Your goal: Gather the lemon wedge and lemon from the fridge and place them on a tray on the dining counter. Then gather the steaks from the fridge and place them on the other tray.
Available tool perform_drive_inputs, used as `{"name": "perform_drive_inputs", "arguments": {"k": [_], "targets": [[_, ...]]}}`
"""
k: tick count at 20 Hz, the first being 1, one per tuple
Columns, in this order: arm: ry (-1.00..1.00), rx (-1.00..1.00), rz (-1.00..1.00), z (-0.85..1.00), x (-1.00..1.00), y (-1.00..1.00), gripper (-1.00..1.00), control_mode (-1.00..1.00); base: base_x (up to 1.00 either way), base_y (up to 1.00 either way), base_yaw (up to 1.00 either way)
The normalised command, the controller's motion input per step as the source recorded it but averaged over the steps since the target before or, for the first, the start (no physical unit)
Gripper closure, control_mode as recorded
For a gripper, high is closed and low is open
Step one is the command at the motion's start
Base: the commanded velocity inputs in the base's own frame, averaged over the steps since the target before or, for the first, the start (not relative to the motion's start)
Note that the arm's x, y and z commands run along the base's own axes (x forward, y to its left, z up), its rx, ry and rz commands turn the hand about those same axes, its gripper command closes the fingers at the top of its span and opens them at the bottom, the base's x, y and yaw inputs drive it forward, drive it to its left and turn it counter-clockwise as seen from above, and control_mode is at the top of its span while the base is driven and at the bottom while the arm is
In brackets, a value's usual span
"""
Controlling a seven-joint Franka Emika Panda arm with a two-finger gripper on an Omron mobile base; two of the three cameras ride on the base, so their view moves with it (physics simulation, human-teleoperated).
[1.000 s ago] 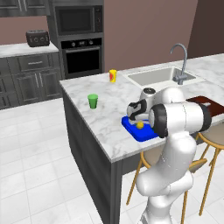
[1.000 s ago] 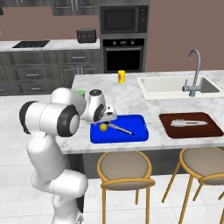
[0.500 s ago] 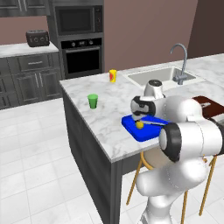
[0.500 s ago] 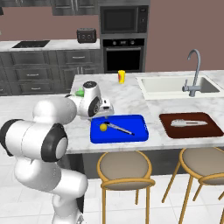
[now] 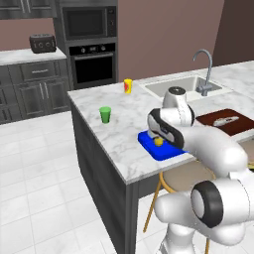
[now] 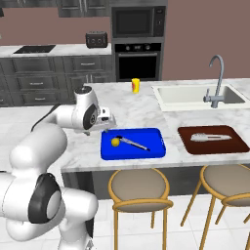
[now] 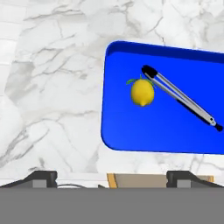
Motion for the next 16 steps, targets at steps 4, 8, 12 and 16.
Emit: {"name": "perform_drive_inputs", "arguments": {"k": [4,8,12,16], "targets": [[0.0,0.0,-0.05,0.32,-0.77,0.33,-1.0,-1.0,0.0,0.0,0.0],[0.0,0.0,-0.06,0.27,-0.9,0.15,-1.0,-1.0,0.0,0.0,0.0],[0.0,0.0,-0.05,0.26,-0.89,0.05,-1.0,-1.0,0.0,0.0,0.0],[-0.07,0.0,0.0,0.36,-0.8,-0.03,-1.0,-1.0,0.0,0.0,0.0]]}}
